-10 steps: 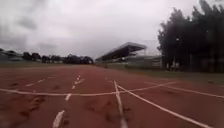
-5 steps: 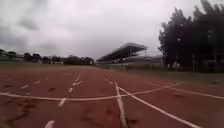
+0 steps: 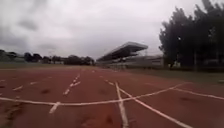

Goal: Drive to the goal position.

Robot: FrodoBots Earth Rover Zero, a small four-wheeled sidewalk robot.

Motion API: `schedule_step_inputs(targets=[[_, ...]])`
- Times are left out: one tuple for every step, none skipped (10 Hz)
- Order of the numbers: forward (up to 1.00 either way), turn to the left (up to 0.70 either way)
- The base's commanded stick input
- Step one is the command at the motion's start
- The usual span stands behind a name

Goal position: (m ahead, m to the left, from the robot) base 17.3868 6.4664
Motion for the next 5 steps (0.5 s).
schedule_step_inputs(targets=[[0.5,0.0],[0.5,0.0],[0.5,0.0],[0.5,0.0],[0.5,0.0]])
